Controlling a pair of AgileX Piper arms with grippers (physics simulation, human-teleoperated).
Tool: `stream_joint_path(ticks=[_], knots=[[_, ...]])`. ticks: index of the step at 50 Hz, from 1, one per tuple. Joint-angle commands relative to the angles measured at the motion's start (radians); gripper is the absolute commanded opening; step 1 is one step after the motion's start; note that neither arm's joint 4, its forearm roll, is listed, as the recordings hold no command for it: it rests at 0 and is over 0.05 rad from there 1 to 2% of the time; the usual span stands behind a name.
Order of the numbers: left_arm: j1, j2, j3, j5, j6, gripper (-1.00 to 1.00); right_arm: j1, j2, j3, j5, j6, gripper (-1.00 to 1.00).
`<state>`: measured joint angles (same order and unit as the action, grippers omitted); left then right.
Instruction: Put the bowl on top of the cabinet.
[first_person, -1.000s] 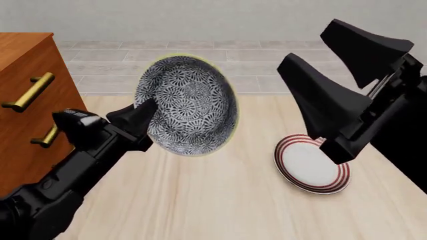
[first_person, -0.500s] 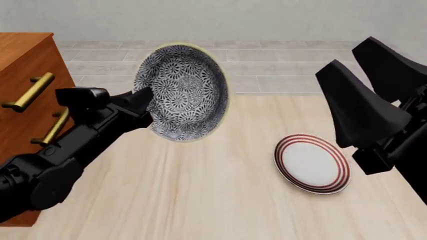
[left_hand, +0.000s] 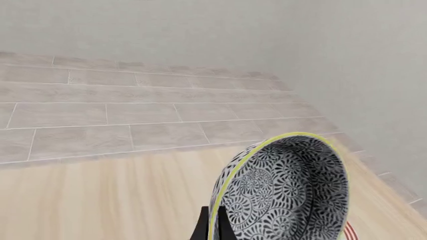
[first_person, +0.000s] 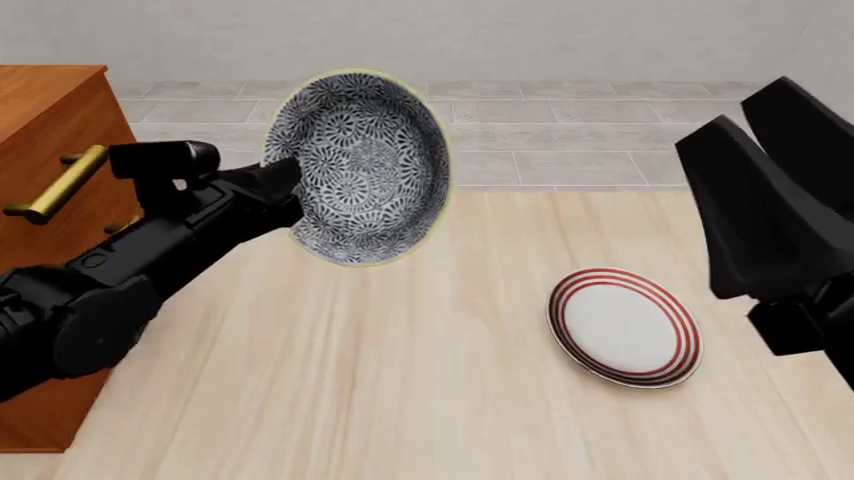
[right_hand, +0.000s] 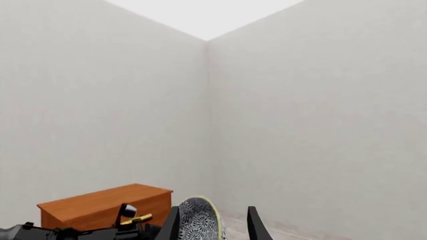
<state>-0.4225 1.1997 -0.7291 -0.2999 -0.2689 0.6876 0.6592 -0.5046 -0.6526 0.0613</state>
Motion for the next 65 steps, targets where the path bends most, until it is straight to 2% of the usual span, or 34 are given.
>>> stream_joint_path(ticks=[1,3,6,8,14,19,22,25,26,29,32,34,35,37,38,39,40,43,45,46,49,51,52,54,58,63,65], knots=[[0.06,-0.023,-0.077,0.113,0.041,-1.0,0.002,-0.008,0.0,-0.006,0.009,1.0],[0.056,-0.026,-0.092,0.13,0.041,-1.0,0.003,-0.007,0.0,-0.006,0.011,1.0],[0.094,-0.029,-0.105,0.154,0.072,-1.0,0.006,-0.009,0.0,-0.005,0.011,1.0],[0.088,-0.022,-0.106,0.155,0.047,-1.0,0.008,-0.007,-0.001,-0.004,0.009,1.0],[0.108,-0.033,-0.117,0.179,0.066,-1.0,0.008,-0.004,-0.003,-0.005,0.007,1.0],[0.146,-0.003,-0.166,0.257,0.048,-1.0,0.018,-0.011,-0.005,0.0,0.001,1.0],[0.169,-0.003,-0.181,0.285,0.085,-1.0,0.019,-0.013,-0.005,0.002,0.0,1.0],[0.173,-0.004,-0.19,0.303,0.051,-1.0,0.021,-0.021,-0.006,0.009,-0.002,1.0],[0.182,-0.007,-0.197,0.314,0.071,-1.0,0.013,-0.021,-0.009,0.014,0.007,1.0],[0.194,-0.016,-0.198,0.322,0.052,-1.0,0.0,-0.017,-0.017,0.024,0.04,1.0],[0.192,-0.018,-0.201,0.327,0.042,-1.0,-0.001,-0.022,-0.018,0.029,0.038,1.0],[0.225,-0.026,-0.198,0.336,0.041,-1.0,0.001,-0.026,-0.018,0.031,0.035,1.0],[0.205,-0.021,-0.205,0.336,0.037,-1.0,0.001,-0.027,-0.019,0.032,0.035,1.0],[0.283,-0.045,-0.195,0.355,0.055,-1.0,-0.001,-0.028,-0.02,0.033,0.034,1.0],[0.242,-0.027,-0.212,0.359,0.071,-1.0,-0.003,-0.028,-0.021,0.033,0.036,1.0],[0.221,-0.015,-0.219,0.363,0.047,-1.0,-0.004,-0.028,-0.021,0.033,0.035,1.0],[0.24,-0.029,-0.212,0.363,0.023,-1.0,-0.003,-0.03,-0.021,0.035,0.035,1.0],[0.223,-0.021,-0.227,0.377,0.041,-1.0,-0.001,-0.033,-0.02,0.036,0.032,1.0],[0.247,-0.036,-0.223,0.381,0.006,-1.0,0.002,-0.04,-0.02,0.042,0.032,1.0],[0.237,-0.029,-0.236,0.391,0.015,-1.0,0.002,-0.047,-0.019,0.045,0.026,1.0],[0.279,-0.049,-0.224,0.402,-0.063,-1.0,-0.001,-0.046,-0.022,0.047,0.031,1.0],[0.265,-0.041,-0.236,0.411,-0.063,-1.0,-0.001,-0.047,-0.023,0.048,0.032,1.0],[0.231,-0.023,-0.257,0.428,-0.06,-1.0,0.001,-0.046,-0.022,0.047,0.028,1.0],[0.237,-0.027,-0.26,0.441,-0.08,-1.0,0.001,-0.045,-0.023,0.045,0.03,1.0],[0.235,-0.028,-0.271,0.45,-0.071,-1.0,0.003,-0.044,-0.025,0.043,0.03,1.0],[0.201,-0.007,-0.291,0.463,-0.107,-1.0,0.005,-0.047,-0.028,0.046,0.028,1.0],[0.193,-0.002,-0.301,0.469,-0.101,-1.0,0.004,-0.053,-0.028,0.049,0.028,1.0]])
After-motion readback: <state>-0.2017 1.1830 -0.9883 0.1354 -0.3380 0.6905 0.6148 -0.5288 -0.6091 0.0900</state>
